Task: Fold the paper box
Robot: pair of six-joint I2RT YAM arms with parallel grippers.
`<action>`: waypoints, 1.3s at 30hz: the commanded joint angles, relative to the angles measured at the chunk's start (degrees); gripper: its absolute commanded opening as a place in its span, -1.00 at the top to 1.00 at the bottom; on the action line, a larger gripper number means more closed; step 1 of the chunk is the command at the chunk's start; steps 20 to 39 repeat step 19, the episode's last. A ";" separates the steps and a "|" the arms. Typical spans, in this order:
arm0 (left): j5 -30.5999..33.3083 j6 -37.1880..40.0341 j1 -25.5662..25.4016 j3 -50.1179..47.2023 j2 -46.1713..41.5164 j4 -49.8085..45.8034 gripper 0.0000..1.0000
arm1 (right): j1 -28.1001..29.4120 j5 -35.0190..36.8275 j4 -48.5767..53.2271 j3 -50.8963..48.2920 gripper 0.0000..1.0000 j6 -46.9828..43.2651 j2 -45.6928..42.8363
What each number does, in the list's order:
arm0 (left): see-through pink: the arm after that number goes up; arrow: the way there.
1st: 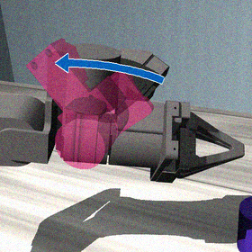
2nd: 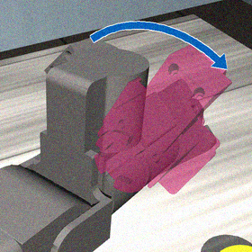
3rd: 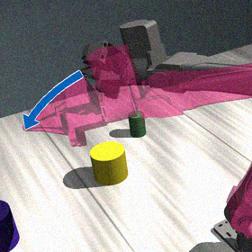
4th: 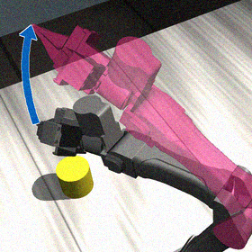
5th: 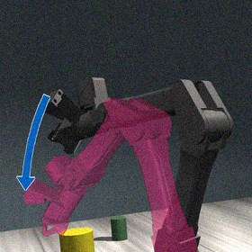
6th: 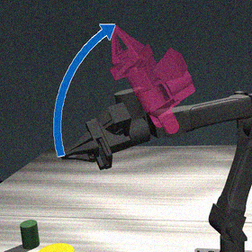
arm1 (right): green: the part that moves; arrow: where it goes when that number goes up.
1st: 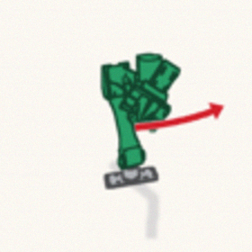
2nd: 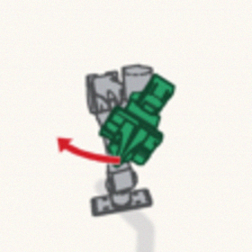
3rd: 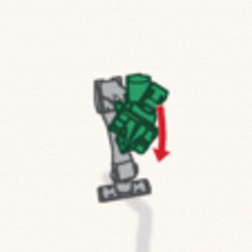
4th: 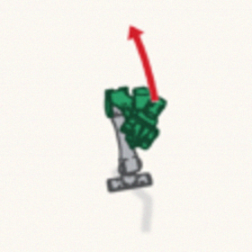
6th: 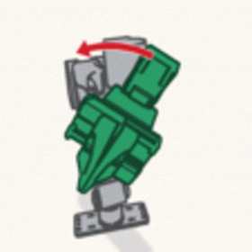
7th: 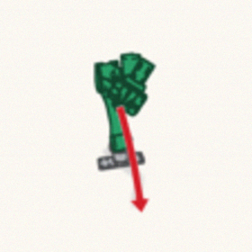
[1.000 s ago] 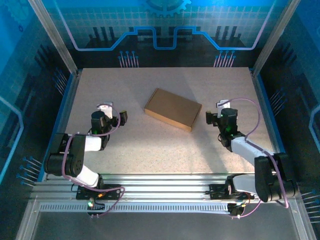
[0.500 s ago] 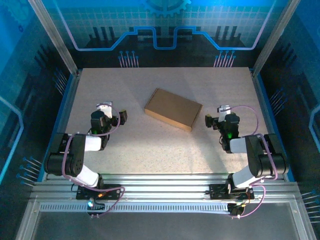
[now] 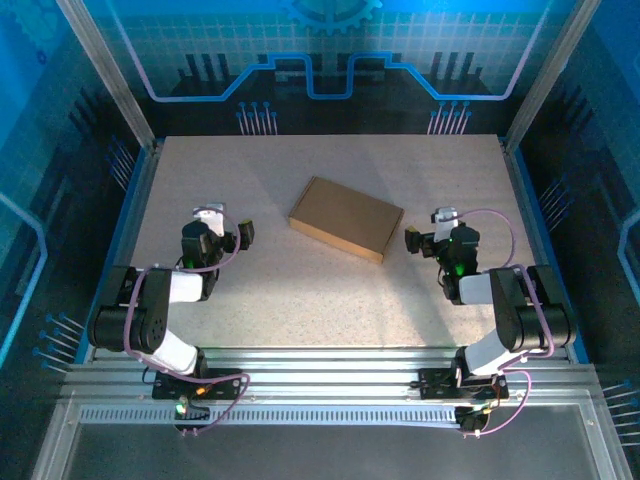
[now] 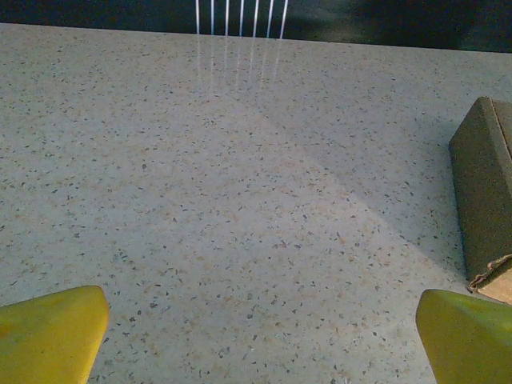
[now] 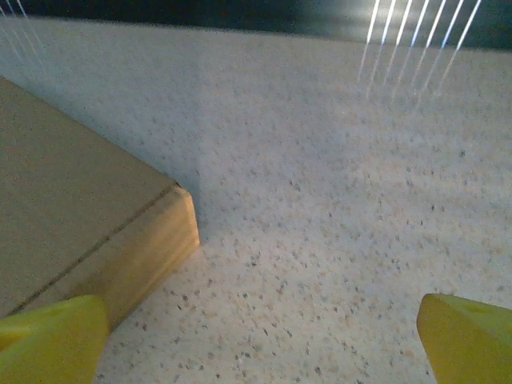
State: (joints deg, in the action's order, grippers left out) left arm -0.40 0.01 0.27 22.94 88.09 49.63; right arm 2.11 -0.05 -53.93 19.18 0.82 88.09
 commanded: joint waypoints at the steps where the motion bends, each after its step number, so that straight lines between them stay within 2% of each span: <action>1: -0.01 0.16 0.61 -0.64 0.48 1.88 -0.99 | -1.20 -2.65 -7.17 -2.06 -1.00 -0.45 -0.32; 4: 0.05 0.17 0.63 -0.68 0.50 1.88 -0.99 | -0.73 -5.96 2.50 3.20 -1.00 -2.24 -0.08; 9: -0.03 0.21 0.61 -0.67 0.43 1.90 -0.99 | -0.25 -1.71 3.32 3.67 -1.00 -1.12 0.14; 39: 0.09 0.22 0.52 -0.66 0.47 1.88 -0.99 | -0.25 -1.62 3.48 3.75 -1.00 -1.18 0.05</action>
